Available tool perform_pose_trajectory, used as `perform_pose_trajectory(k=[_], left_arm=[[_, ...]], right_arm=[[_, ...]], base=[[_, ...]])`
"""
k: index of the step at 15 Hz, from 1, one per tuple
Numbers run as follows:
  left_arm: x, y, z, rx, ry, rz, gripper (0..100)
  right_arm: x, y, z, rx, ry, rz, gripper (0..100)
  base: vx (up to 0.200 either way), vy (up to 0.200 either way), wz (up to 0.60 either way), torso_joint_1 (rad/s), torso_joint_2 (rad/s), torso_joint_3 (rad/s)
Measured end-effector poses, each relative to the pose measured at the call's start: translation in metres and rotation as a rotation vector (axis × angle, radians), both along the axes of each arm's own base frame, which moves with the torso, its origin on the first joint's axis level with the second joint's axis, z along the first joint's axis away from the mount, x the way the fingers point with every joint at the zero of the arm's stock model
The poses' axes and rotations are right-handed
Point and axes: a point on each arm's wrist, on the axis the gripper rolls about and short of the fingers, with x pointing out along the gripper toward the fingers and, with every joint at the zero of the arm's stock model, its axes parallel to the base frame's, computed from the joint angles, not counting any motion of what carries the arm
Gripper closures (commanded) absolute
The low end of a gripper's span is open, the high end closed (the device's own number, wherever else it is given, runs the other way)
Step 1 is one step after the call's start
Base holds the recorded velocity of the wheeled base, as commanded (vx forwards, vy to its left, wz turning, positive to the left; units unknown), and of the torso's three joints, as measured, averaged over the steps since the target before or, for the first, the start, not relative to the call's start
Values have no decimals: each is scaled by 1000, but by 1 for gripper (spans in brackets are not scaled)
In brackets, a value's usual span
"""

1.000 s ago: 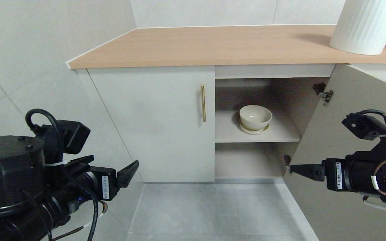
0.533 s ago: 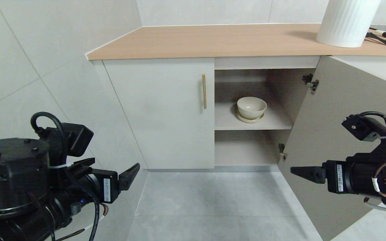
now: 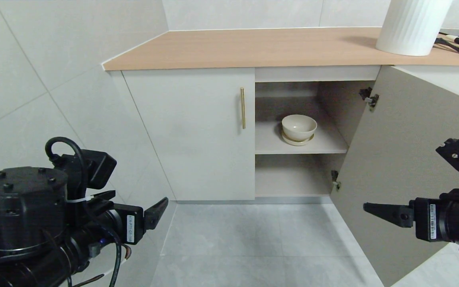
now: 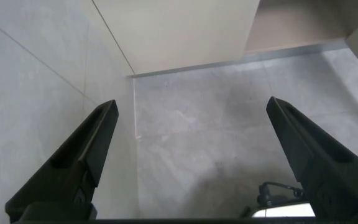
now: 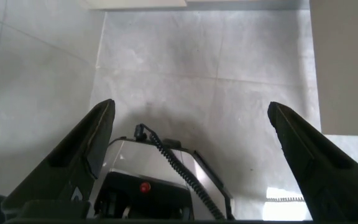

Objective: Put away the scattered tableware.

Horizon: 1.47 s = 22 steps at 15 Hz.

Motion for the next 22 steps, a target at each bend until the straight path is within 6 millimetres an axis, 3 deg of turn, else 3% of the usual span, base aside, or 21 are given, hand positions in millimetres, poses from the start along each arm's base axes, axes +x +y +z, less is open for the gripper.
perform_pose_trajectory(k=[2, 8, 13, 17, 22], left_arm=[[0, 0, 0, 11, -3, -3, 0], [3, -2, -4, 35, 11, 8, 0], [5, -3, -6, 39, 18, 8, 0], [5, -3, -6, 40, 20, 8, 0], [5, -3, -7, 41, 21, 7, 0]], right_arm=[[-2, -1, 0, 2, -5, 1, 0], [-10, -6, 0, -5, -12, -1, 0], [-21, -14, -1, -102, 93, -1, 0], [-17, -23, 6, -141, 115, -75, 0], [-13, -41, 11, -204, 163, -168, 0]], base=[[0, 0, 0, 0, 0, 0], [0, -200, 0, 5, 5, 4], [0, -200, 0, 0, 3, 1], [0, -200, 0, 5, 0, 0], [0, 0, 0, 0, 0, 0]])
